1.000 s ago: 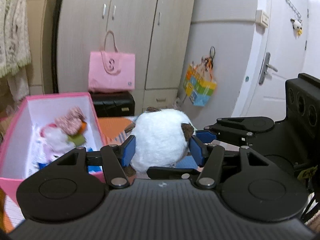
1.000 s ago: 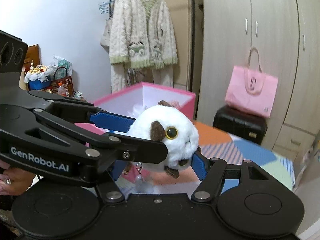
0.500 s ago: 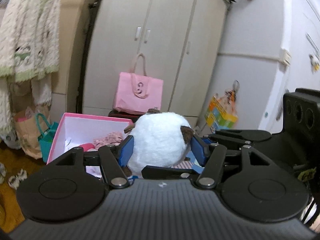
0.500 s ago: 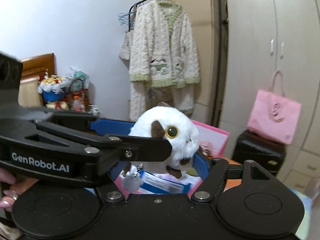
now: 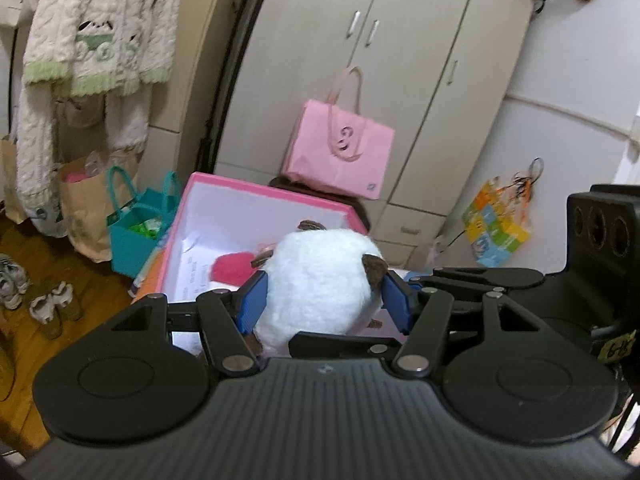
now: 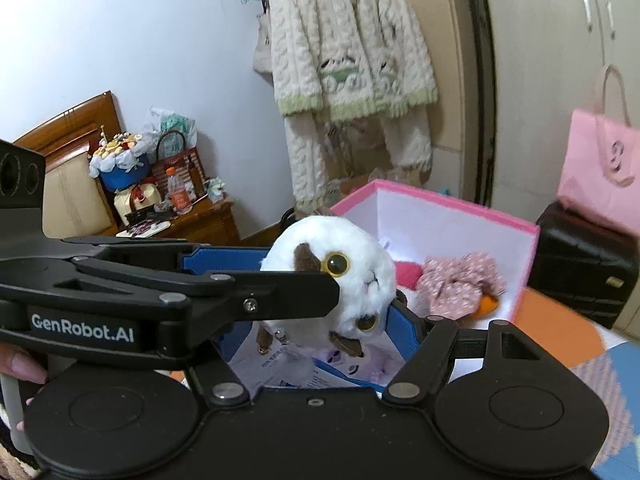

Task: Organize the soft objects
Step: 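Carry the white plush with the left tool over the pink box, then open the left tool to drop the white plush into the box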

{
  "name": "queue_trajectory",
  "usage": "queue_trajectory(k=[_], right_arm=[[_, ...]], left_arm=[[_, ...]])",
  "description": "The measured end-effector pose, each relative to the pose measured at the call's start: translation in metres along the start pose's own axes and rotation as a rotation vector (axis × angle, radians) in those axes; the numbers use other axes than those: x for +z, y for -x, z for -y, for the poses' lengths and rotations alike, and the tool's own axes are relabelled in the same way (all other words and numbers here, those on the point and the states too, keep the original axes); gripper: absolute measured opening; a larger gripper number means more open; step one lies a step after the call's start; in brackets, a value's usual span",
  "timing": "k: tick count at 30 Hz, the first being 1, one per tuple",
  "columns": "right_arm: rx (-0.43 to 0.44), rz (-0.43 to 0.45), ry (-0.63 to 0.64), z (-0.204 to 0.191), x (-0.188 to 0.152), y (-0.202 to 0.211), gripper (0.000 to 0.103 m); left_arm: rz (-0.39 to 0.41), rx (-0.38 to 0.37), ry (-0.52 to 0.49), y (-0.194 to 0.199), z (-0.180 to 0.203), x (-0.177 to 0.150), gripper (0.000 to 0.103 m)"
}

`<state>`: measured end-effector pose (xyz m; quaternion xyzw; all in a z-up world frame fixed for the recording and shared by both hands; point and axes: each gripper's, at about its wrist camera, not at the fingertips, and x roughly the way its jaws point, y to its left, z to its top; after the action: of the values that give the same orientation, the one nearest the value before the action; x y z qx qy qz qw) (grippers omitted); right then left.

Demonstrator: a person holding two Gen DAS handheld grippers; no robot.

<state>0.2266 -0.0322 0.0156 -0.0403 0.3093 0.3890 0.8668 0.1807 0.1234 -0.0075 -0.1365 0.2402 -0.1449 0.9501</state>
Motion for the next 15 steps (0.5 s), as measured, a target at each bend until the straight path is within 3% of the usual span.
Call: queue_trajectory(k=[6,11,15], right_arm=[[-0.001,-0.057,0.049,0.001,-0.007,-0.022,0.068],[0.033,-0.059,0.041,0.003,-0.004,-0.025,0.062],[0.059,-0.048,0.029,0.006,-0.005,-0.014,0.062]], left_arm=[[-0.057,0.032,-0.007,-0.011,-0.012,-0.009,0.06],[-0.011,0.126,-0.065,-0.006,-0.004,-0.003,0.064],[-0.007,0.121,-0.036,0.005,-0.009,0.003,0.071]])
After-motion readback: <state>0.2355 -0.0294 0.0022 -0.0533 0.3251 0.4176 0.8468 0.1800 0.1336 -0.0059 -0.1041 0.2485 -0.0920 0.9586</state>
